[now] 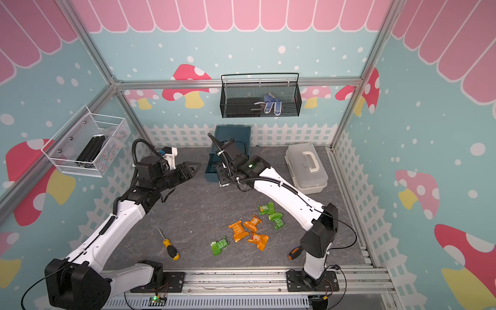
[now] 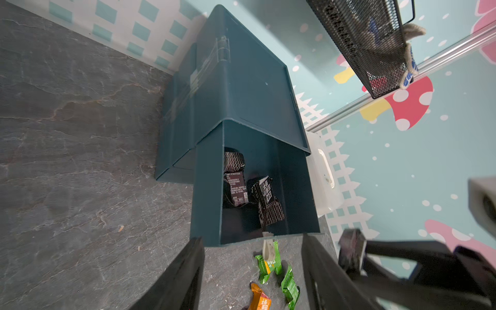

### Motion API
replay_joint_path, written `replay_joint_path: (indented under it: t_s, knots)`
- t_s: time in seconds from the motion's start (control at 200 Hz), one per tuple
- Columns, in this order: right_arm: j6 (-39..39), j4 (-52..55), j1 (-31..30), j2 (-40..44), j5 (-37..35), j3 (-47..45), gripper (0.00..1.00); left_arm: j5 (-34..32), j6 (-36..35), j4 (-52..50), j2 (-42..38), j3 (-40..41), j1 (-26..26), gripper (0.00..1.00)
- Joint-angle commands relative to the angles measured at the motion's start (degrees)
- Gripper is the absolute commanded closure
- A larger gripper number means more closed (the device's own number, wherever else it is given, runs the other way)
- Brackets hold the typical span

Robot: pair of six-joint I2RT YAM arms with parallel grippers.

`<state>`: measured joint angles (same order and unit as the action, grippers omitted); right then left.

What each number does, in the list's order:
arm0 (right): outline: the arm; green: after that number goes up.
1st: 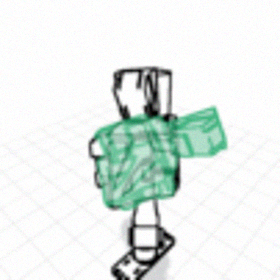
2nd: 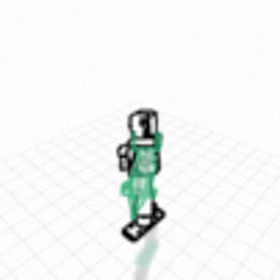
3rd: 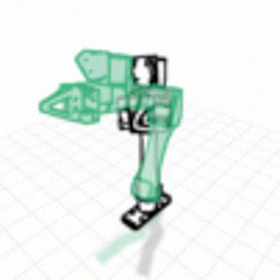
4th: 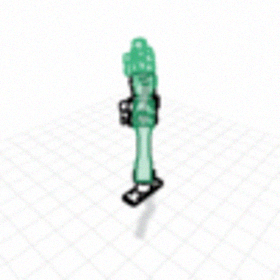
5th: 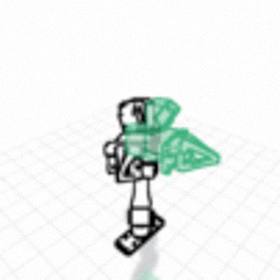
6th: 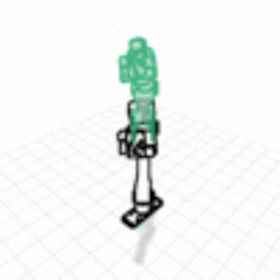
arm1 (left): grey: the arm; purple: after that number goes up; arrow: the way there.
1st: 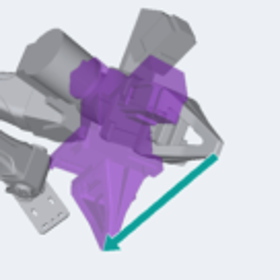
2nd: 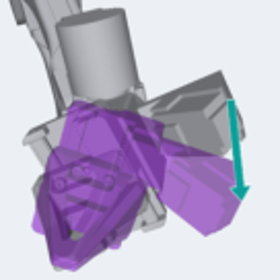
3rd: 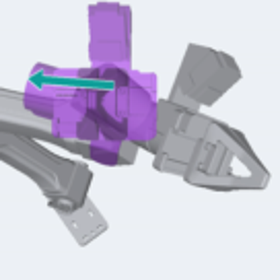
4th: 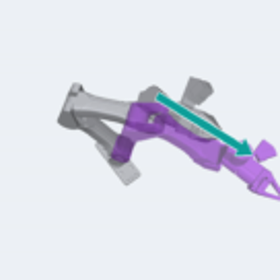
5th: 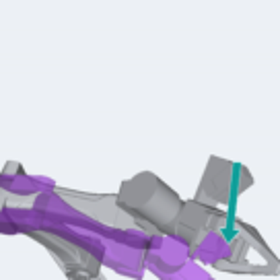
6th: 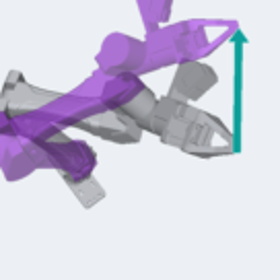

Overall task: Place the cookies into the drawer by color
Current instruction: Place the cookie in the drawer.

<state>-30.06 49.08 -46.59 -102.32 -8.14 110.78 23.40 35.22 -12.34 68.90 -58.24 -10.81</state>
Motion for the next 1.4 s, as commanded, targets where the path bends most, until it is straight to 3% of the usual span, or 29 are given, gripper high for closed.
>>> replay_joint_path:
  t_s: [0.0,0.495,0.861,1.211,1.391]
  knots:
    - [-3.57,4.12,2.4,-4.18,-1.36,4.85,0.59,-3.88,-4.27,-4.61,1.62,-5.21,-1.87,0.39]
    - [-11.13,22.72,3.59,-26.0,-13.24,32.78,0.57,-4.7,-5.6,-6.44,9.16,-10.78,-3.46,0.39]
    - [-8.35,22.32,4.73,-24.53,-10.17,31.45,0.57,-7.17,-6.57,-7.51,13.37,-12.87,-5.37,0.38]
    - [-4.92,18.64,4.66,-22.52,-4.73,30.5,0.45,-8.41,-7.44,-8.67,13.47,-14.65,-5.36,0.37]
    - [0.43,8.45,4.12,-14.71,1.89,21.16,0.39,-9.16,-7.53,-8.75,14.08,-17.63,-3.94,0.34]
